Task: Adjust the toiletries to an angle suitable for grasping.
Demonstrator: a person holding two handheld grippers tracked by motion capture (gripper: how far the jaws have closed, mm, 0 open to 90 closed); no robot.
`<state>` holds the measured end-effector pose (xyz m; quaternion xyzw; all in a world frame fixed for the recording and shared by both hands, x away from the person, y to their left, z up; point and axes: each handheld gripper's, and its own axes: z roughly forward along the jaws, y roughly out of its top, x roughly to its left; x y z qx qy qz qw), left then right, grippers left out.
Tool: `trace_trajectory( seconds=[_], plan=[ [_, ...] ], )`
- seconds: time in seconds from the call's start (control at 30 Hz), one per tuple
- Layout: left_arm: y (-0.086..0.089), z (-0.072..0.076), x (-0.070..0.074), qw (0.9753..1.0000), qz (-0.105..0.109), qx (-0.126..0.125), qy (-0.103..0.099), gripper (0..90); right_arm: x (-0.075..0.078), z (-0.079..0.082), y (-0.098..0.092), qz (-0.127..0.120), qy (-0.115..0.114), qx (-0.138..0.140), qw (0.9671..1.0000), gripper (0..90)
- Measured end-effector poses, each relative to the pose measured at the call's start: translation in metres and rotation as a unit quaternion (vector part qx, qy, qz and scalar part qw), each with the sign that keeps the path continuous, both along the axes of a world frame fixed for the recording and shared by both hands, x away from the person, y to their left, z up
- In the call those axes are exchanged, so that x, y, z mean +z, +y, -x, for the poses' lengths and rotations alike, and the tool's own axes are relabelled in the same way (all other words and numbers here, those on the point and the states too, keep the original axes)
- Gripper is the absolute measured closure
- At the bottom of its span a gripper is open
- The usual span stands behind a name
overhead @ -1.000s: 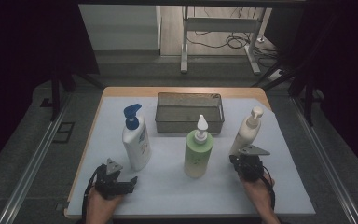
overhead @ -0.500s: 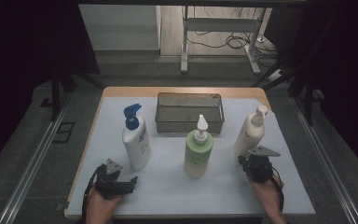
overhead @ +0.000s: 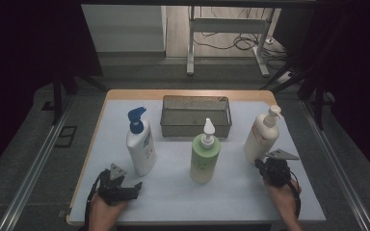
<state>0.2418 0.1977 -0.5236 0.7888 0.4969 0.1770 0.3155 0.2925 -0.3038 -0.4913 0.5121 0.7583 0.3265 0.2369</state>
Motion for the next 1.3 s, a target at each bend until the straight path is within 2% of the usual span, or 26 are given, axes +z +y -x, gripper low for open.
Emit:
trace_trajectory(
  seconds=[0.37,0.53,0.67,0.73,0.77,0.87,0.97,1.0,1.07,1.13,1.3],
  plan=[
    [0.000,0.000,0.000,1.0000,0.000,0.000,0.000,10.7,-0.002,-0.010,-0.018,-0.001,-0.002,-0.027,0.9996,87.5],
    [0.000,0.000,0.000,1.0000,0.000,0.000,0.000,10.6,-0.003,-0.010,-0.018,-0.002,0.002,-0.023,0.9997,84.2],
    [0.000,0.000,0.000,1.0000,0.000,0.000,0.000,10.7,0.000,-0.008,-0.018,-0.012,0.002,-0.013,0.9998,79.0],
    [0.000,0.000,0.000,1.0000,0.000,0.000,0.000,10.7,0.003,-0.005,-0.019,-0.013,0.002,-0.006,0.9999,72.5],
    [0.000,0.000,0.000,1.0000,0.000,0.000,0.000,10.7,0.003,-0.005,-0.019,-0.013,0.002,-0.006,0.9999,72.5],
    [0.000,0.000,0.000,1.0000,0.000,0.000,0.000,10.7,0.006,-0.002,-0.022,-0.020,0.001,-0.005,0.9998,59.9],
    [0.000,0.000,0.000,1.0000,0.000,0.000,0.000,10.7,0.008,-0.001,-0.023,-0.027,0.001,0.001,0.9996,56.4],
    [0.000,0.000,0.000,1.0000,0.000,0.000,0.000,10.7,0.011,0.001,-0.023,-0.026,0.000,0.002,0.9996,51.2],
    [0.000,0.000,0.000,1.0000,0.000,0.000,0.000,10.7,0.012,0.001,-0.023,-0.028,0.000,0.004,0.9996,49.3],
    [0.000,0.000,0.000,1.0000,0.000,0.000,0.000,10.7,0.015,0.003,-0.024,-0.029,-0.002,0.006,0.9996,42.9],
    [0.000,0.000,0.000,1.0000,0.000,0.000,0.000,10.7,0.022,0.005,-0.026,-0.020,-0.007,0.011,0.9997,35.5]
  ],
)
